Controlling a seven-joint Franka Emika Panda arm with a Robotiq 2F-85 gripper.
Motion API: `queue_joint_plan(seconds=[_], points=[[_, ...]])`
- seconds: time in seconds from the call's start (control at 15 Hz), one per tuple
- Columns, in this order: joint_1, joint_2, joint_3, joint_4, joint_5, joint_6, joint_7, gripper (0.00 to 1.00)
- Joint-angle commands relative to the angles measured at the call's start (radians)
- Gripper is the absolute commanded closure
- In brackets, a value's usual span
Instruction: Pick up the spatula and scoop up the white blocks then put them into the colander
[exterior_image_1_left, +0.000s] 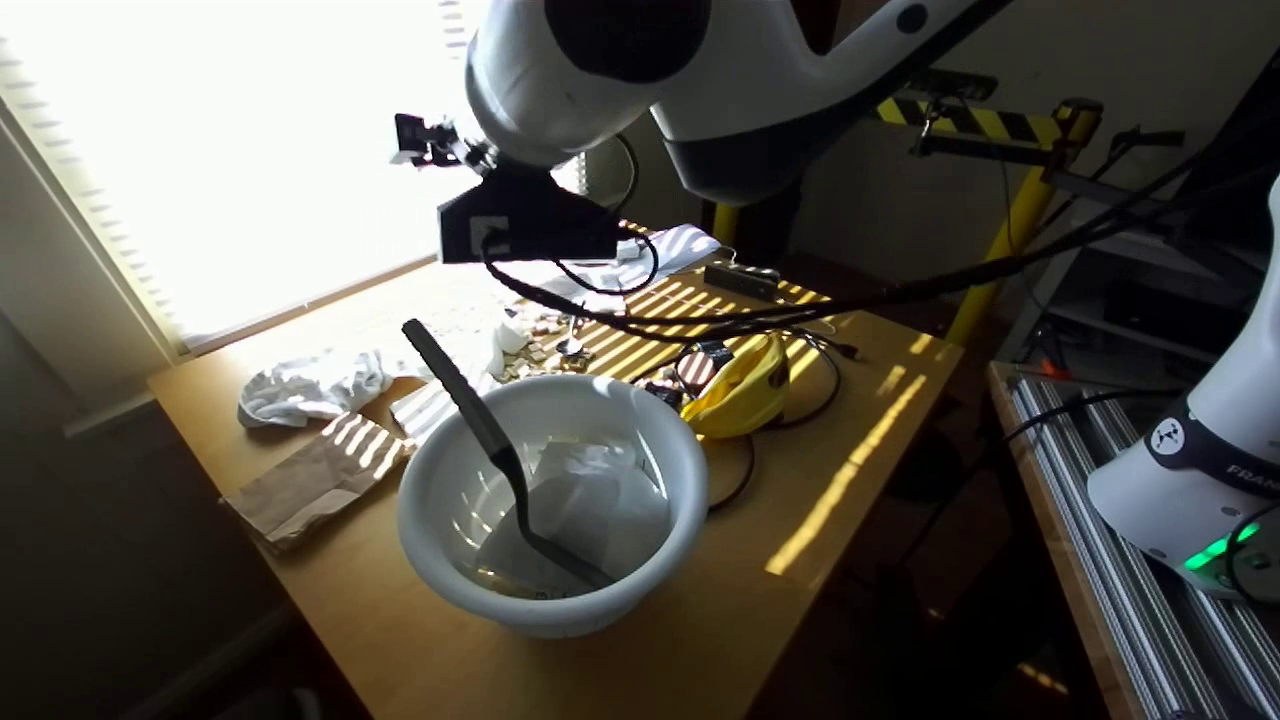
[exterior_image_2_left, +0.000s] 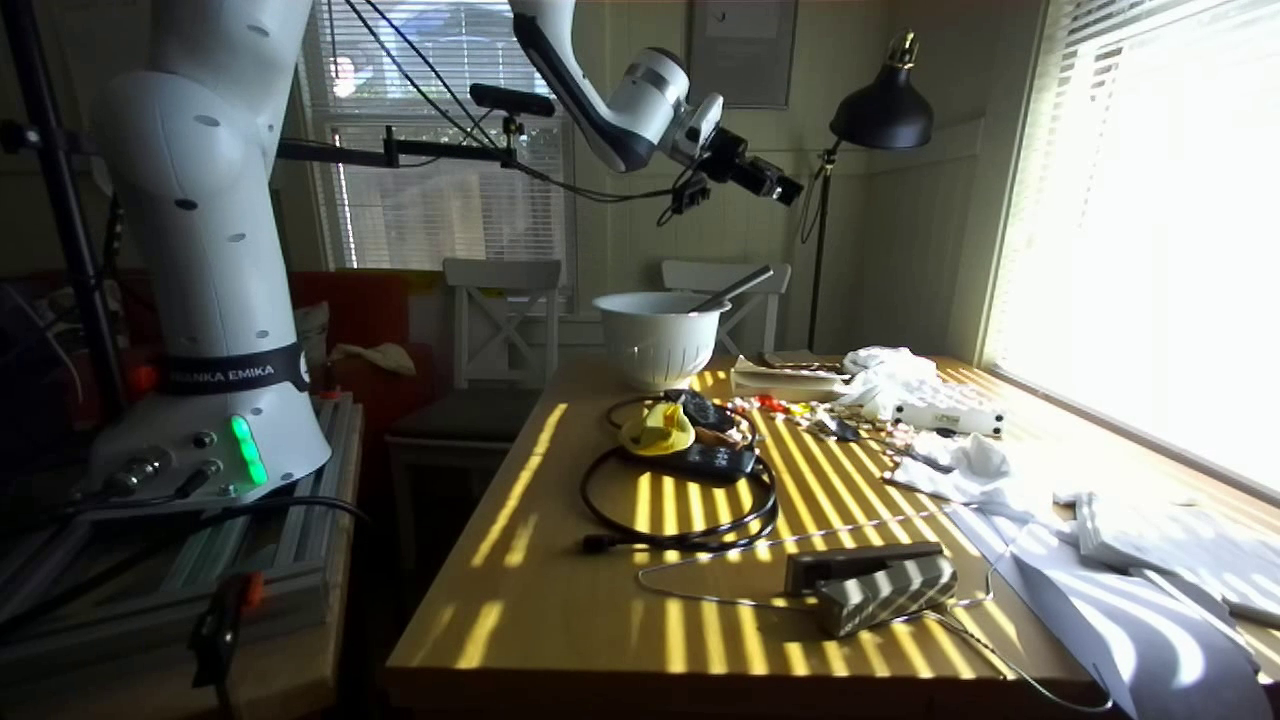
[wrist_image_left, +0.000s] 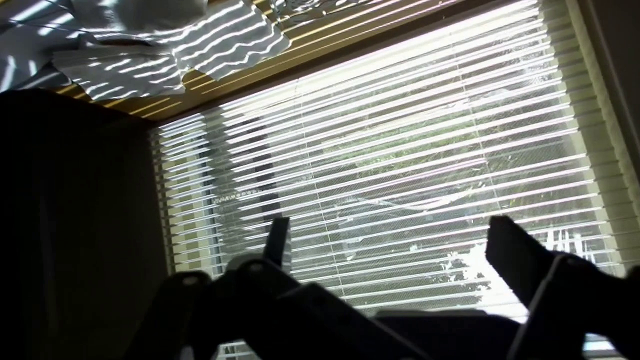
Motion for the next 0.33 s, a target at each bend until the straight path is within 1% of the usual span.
queue_joint_plan(seconds=[0.0, 0.07, 0.27], points=[[-0.051, -0.070, -0.038, -0.050, 0.165, 0.045, 0.007, 0.00], [-0.009, -0.032, -0.047, -0.007, 0.095, 0.010, -0.004, 0.00], [-0.013, -0.034, -0.059, -0.006, 0.102, 0.017, -0.013, 0.00]])
